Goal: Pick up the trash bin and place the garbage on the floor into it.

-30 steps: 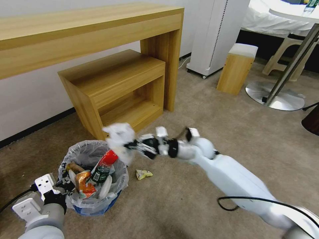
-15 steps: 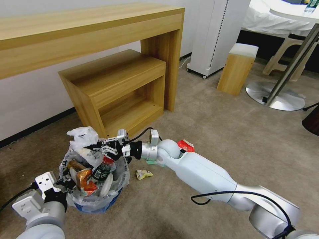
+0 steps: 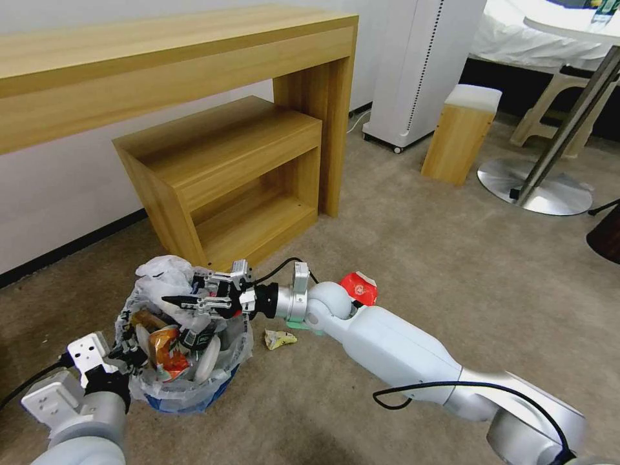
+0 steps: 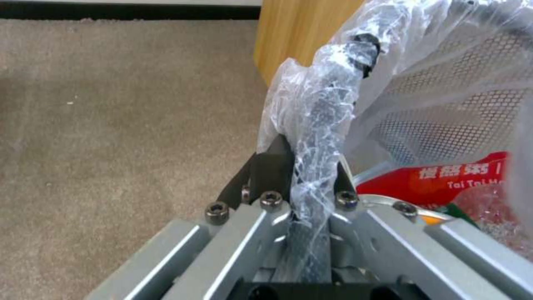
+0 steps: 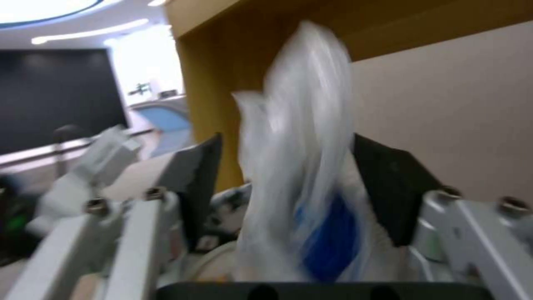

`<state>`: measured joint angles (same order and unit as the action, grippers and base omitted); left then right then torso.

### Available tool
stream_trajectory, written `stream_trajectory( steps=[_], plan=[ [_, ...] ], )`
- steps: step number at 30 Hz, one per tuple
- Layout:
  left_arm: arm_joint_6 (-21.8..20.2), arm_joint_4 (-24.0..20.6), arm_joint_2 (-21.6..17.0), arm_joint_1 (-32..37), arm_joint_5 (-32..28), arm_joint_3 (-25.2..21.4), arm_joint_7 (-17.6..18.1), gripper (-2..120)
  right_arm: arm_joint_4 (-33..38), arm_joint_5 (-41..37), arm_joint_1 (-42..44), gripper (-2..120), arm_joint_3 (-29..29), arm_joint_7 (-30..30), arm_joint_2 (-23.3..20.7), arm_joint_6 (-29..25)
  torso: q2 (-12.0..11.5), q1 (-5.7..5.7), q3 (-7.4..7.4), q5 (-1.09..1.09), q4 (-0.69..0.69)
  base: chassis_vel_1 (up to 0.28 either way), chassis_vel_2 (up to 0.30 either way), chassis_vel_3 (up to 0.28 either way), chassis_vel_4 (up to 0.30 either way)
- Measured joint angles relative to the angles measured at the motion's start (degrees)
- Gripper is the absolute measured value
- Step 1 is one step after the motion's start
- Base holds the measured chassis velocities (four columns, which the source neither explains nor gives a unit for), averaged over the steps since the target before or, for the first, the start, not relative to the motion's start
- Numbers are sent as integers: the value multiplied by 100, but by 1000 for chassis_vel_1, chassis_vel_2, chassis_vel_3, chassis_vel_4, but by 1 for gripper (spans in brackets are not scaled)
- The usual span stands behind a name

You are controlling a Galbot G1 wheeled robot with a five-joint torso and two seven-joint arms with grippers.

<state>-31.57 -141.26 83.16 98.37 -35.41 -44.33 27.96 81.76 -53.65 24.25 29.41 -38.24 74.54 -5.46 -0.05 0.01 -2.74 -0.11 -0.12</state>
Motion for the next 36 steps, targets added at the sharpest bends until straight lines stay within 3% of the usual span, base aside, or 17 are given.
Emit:
stream_trajectory(
  steps=[5,9,18,24,31,36],
  plan=[
    [0,-23,-10,23,3,-15,0,0,151,-128,71,82,-105,703,-43,59,0,0,0,0,0,0,0,0,0],
    [0,-37,-25,26,-1,-28,-1,0,199,-136,108,96,-217,795,-122,134,0,0,0,0,0,0,0,0,0],
    [-21,-20,-99,-41,-167,-167,0,0,382,-107,263,100,-608,794,-340,77,0,0,0,0,0,0,0,0,0],
    [-70,126,-248,-91,-449,-463,25,0,766,-58,631,100,-1153,791,-832,64,0,0,0,1,1,0,0,0,0],
    [-167,313,-377,-58,-672,-812,70,0,1516,536,1533,100,-2138,1269,-1741,438,0,0,0,1,-1,0,0,0,0],
    [-295,337,-463,-48,-882,-941,154,0,1809,1007,2149,100,-2605,1760,-1918,651,0,-1,1,1,-1,0,0,0,0]
  ],
)
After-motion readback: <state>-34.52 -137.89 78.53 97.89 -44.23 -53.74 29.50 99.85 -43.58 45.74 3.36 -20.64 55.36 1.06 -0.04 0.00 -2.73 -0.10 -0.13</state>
